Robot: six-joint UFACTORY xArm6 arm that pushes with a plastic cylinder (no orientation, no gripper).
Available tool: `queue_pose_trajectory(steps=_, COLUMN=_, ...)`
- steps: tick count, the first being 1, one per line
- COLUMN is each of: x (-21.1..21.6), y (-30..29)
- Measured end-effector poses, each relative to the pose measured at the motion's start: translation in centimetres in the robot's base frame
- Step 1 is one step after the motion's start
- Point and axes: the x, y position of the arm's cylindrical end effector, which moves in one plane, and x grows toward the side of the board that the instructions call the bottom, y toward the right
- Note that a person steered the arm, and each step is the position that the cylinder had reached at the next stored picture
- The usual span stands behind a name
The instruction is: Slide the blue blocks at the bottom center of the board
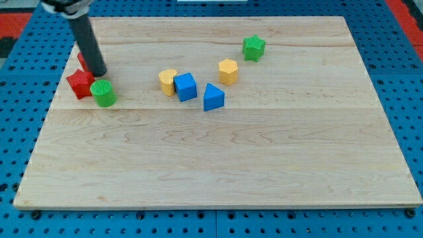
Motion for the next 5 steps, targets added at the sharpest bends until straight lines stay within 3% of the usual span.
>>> queue_pose_trajectory(steps=1, x=4.8, y=3.3)
queue_pose_trajectory(steps=2, x=6.1, y=7.5)
queue_pose_trajectory(steps=3, x=6.2, y=7.8)
queue_pose_trajectory(steps=5, x=0.6, y=14.4)
